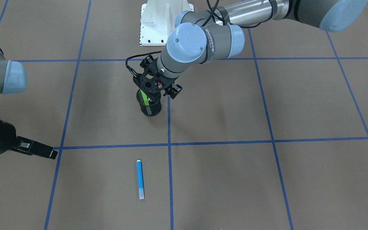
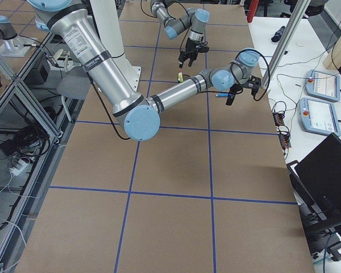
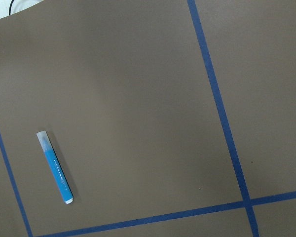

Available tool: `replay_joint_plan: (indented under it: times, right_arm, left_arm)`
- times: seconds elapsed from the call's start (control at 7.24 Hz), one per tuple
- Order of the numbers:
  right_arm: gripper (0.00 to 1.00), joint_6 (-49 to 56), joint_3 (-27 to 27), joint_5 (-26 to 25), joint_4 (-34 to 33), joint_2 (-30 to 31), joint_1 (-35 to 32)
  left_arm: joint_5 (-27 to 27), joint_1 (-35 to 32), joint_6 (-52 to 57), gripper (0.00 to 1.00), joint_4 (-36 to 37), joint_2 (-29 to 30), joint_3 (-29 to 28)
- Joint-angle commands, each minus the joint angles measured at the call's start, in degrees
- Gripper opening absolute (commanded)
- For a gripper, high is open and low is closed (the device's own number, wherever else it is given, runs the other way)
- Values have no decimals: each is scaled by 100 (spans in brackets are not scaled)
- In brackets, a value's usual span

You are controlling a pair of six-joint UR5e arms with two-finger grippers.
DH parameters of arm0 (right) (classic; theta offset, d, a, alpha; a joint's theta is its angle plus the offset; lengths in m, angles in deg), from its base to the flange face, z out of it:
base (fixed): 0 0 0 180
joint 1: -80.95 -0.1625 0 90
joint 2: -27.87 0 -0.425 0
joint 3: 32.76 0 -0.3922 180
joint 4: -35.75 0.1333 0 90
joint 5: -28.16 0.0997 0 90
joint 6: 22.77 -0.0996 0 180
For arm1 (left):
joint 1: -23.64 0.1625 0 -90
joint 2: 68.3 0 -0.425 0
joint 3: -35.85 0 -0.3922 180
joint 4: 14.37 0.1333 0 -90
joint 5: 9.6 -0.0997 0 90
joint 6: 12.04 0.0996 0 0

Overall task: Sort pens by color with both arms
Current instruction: 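Retract the right arm while the left gripper moves over the cup, then lower the left gripper onto the red-capped white marker and close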

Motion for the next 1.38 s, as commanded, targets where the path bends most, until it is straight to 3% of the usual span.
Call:
replay_joint_plan:
  times: [0.0, 0.41, 0.83, 1.24]
  right_arm:
    - [100, 0, 2, 10, -1, -5, 1]
    - [100, 0, 2, 10, 8, -5, -8]
    - [100, 0, -7, 10, 17, -5, -17]
    - [100, 9, -24, 10, 17, 4, -26]
  left_arm:
    - [-60, 26, 0, 83, 7, -12, -121]
    - [-217, 26, 9, 68, -2, -4, -227]
    - [-218, 70, -9, 60, 50, -21, -227]
    - [-209, 114, -87, 62, 112, 14, -201]
